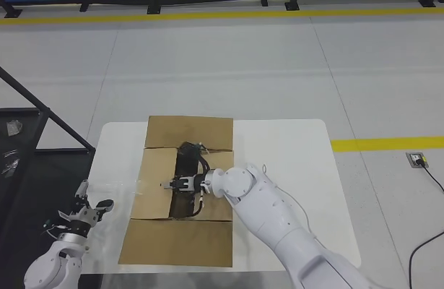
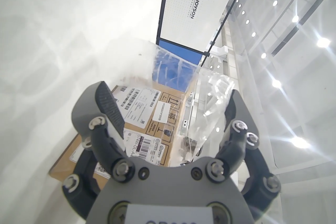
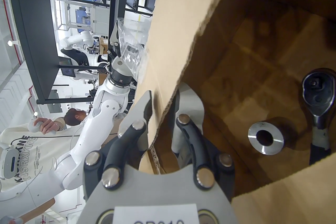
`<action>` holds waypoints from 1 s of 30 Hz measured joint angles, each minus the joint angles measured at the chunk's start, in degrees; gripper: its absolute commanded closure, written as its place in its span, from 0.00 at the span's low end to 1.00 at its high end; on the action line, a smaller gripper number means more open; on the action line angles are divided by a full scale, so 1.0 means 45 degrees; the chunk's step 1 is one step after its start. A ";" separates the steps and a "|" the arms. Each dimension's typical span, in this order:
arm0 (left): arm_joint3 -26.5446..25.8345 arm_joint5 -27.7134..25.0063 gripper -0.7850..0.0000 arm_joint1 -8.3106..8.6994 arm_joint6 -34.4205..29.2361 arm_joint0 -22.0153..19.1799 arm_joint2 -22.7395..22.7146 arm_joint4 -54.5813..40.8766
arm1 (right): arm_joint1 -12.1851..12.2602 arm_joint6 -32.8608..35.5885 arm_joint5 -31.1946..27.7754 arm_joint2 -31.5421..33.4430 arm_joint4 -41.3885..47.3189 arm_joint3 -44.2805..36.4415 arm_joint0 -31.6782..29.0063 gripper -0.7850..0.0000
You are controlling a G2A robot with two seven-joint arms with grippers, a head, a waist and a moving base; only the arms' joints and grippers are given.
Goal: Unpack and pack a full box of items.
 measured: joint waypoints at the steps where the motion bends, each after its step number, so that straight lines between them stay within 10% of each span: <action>1: -0.0010 0.0001 0.00 -0.0003 0.0006 0.0000 0.0008 0.0020 | 0.0028 -0.0091 0.0127 0.0007 -0.0110 -0.0063 0.0018 0.00; 19: 0.0054 0.0059 0.00 -0.0042 0.0040 -0.0137 0.0148 0.0287 | 0.1002 -0.2249 0.0325 0.0742 -0.1970 -0.5964 -0.2418 0.00; 30: -0.0178 -0.0067 0.00 -0.0076 0.0154 0.0037 0.0237 0.0547 | -0.0014 -0.0949 -0.0788 -0.0733 0.0569 -0.3294 -0.0735 0.00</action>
